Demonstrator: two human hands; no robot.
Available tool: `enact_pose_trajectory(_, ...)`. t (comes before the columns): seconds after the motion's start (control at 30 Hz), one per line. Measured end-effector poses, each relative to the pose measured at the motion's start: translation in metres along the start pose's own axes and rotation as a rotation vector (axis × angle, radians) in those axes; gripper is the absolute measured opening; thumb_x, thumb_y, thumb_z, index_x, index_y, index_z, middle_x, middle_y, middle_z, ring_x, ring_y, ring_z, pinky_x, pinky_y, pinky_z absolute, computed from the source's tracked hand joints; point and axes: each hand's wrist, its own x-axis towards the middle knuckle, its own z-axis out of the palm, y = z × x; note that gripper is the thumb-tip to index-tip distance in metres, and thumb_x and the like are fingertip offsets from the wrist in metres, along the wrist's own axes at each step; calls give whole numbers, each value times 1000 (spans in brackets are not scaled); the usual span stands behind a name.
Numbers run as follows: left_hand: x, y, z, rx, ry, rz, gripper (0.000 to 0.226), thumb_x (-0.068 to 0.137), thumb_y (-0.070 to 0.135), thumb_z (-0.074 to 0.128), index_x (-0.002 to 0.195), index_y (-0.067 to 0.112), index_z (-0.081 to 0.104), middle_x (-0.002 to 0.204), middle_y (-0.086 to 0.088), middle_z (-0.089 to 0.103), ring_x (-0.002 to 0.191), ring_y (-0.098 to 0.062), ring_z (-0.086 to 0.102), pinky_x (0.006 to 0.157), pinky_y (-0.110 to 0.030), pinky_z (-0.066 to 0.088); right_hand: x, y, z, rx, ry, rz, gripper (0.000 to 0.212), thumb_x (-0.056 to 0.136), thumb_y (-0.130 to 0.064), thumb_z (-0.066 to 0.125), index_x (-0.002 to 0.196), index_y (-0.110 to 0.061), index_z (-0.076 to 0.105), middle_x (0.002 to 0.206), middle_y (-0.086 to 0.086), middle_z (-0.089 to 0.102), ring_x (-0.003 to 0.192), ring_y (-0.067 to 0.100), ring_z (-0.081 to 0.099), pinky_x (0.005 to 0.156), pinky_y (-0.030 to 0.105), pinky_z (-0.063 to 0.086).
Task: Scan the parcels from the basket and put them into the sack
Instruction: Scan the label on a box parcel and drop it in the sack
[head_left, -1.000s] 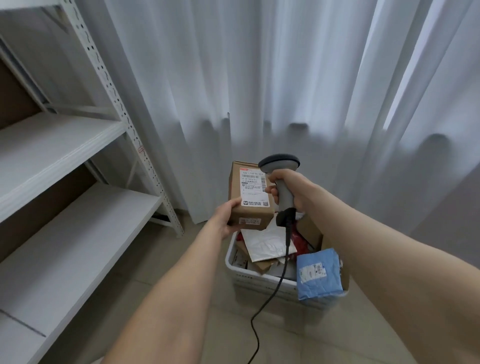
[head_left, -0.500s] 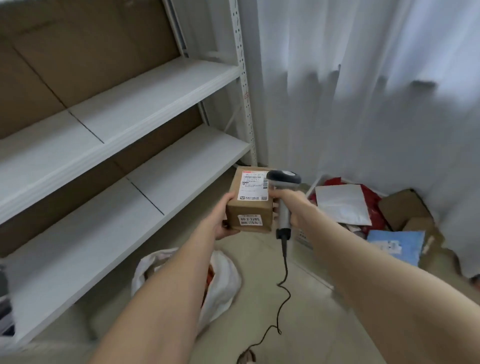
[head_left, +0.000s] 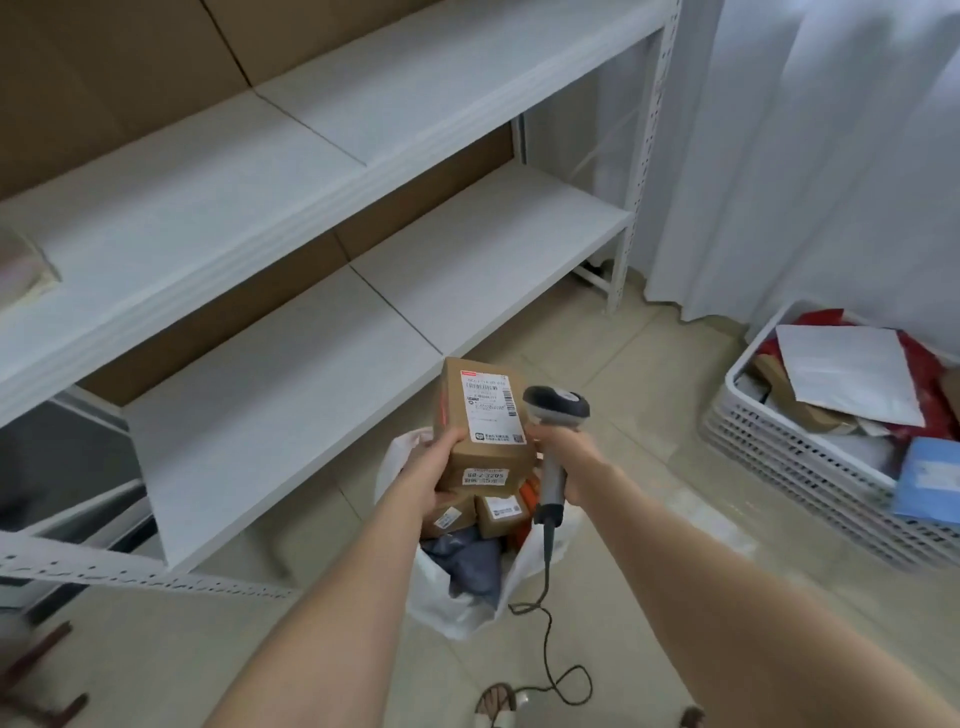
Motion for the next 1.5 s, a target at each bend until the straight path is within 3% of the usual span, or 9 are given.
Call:
enact_pose_trajectory(0.2,88,-67,-39,339,69,13,79,59,42,75,132,32,48,124,-6,55,112,-25,56,97,-41,49,65,98,28,187,106,37,37,86,-21,73,119,-10,62,115,11,67,110,28,63,100,48,49)
enact_pose_trajectory(0.4,163,-152,-15,684,108,96,92,67,44,78,144,33,29,141,-7,32,127,-30,43,105,-42,42,136,184,8,251,216,155,11,90,-9,65,93,-15,57,84,6,57,73,19,56,63,34,46)
enact_pose_trajectory(0.8,279,-256,9,955,240,522,93,67,48,74,144,37,23,134,-2,20,125,-27,27,103,-39,36,261,317,14,284,136,197,33,86,1,55,119,-1,61,116,25,65,111,41,60,98,54,48)
enact_pose_trajectory(0.9,295,-267,1,949,232,568,94,67,47,76,144,38,24,132,-4,21,125,-25,28,103,-37,36,283,331,21,255,154,185,17,85,3,57,90,-11,64,93,15,67,87,28,64,75,39,55)
enact_pose_trajectory(0.97,303,-271,-2,943,214,593,94,66,45,77,144,37,25,131,-5,22,124,-25,29,104,-36,35,291,336,21,267,217,174,17,83,6,57,83,-10,62,91,16,66,86,31,64,80,43,55)
enact_pose_trajectory(1.07,301,-272,-6,1011,167,595,96,66,45,77,145,38,24,131,-4,21,124,-25,28,104,-35,35,289,333,15,342,306,164,15,84,6,58,93,-5,63,106,21,64,102,36,62,97,55,48)
enact_pose_trajectory(1.27,264,-257,-19,1307,-41,457,93,72,38,76,144,49,18,142,-1,6,133,-28,19,100,-40,42,236,276,-1,572,255,154,31,91,-7,55,120,-2,62,115,18,65,110,34,62,101,51,47)
enact_pose_trajectory(1.4,246,-257,-21,1537,-177,435,69,87,36,59,141,51,18,149,-4,11,135,-31,22,95,-41,48,213,236,-3,647,162,157,14,82,-5,55,91,-10,64,88,10,64,87,28,62,83,42,53)
enact_pose_trajectory(1.5,255,-255,-13,1589,-259,349,54,92,61,33,139,36,27,141,-9,33,123,-31,42,95,-42,44,213,236,-1,645,108,160,15,81,-4,53,77,-14,64,75,6,64,74,24,61,70,35,53)
